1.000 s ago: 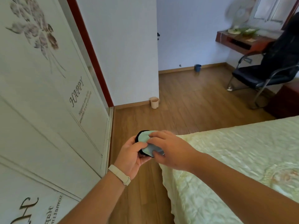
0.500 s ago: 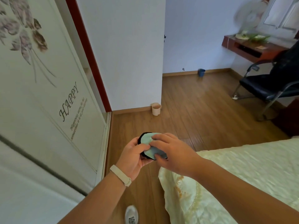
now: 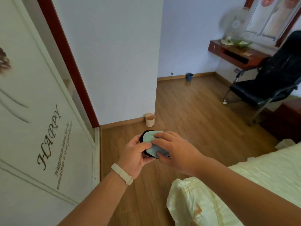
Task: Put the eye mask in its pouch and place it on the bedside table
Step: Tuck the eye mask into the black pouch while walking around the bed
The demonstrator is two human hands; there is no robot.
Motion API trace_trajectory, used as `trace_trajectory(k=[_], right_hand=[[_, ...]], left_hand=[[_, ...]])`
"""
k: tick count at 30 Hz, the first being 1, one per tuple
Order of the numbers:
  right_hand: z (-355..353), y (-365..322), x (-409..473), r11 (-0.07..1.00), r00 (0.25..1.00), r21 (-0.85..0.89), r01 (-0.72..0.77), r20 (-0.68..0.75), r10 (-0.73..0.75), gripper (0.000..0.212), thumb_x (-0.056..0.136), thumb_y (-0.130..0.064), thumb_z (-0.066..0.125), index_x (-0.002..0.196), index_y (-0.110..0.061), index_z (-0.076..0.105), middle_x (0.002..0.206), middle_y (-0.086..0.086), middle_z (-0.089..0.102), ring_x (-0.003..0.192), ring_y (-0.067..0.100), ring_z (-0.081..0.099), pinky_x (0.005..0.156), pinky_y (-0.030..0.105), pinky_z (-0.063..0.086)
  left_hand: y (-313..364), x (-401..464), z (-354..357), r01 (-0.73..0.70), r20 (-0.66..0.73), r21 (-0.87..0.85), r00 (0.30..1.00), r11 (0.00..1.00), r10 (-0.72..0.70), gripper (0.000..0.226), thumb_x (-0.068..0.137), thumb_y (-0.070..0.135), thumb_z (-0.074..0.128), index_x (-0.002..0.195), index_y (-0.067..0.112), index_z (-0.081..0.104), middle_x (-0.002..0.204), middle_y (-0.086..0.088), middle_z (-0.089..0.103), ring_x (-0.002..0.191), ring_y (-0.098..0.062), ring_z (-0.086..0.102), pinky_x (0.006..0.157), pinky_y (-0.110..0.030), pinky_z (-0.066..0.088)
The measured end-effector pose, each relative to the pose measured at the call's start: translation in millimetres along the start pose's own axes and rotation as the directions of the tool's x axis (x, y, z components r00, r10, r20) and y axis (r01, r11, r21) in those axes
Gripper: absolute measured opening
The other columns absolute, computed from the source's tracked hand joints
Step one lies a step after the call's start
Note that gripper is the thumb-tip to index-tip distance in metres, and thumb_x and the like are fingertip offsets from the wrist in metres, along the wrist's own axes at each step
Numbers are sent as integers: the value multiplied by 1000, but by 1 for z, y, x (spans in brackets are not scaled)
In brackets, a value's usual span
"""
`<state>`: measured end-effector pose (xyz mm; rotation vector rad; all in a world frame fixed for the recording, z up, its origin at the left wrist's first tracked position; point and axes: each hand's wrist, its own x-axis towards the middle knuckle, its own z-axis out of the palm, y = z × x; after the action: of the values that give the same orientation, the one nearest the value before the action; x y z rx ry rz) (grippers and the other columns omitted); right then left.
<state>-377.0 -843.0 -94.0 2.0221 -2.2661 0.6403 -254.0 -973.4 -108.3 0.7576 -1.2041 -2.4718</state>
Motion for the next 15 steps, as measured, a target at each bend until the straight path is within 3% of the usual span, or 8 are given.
trace_trajectory(k=[15], right_hand=[[15, 167, 134, 995, 994, 52, -87, -63, 91, 43, 84, -29, 61, 126, -22, 52, 131, 0, 52, 115, 24, 48, 91, 38, 48]], left_hand=[[62, 222, 20, 51, 30, 90, 998, 995, -53, 34, 88, 1, 57, 118, 13, 65, 118, -21, 66, 106, -39, 65, 80, -47, 57]])
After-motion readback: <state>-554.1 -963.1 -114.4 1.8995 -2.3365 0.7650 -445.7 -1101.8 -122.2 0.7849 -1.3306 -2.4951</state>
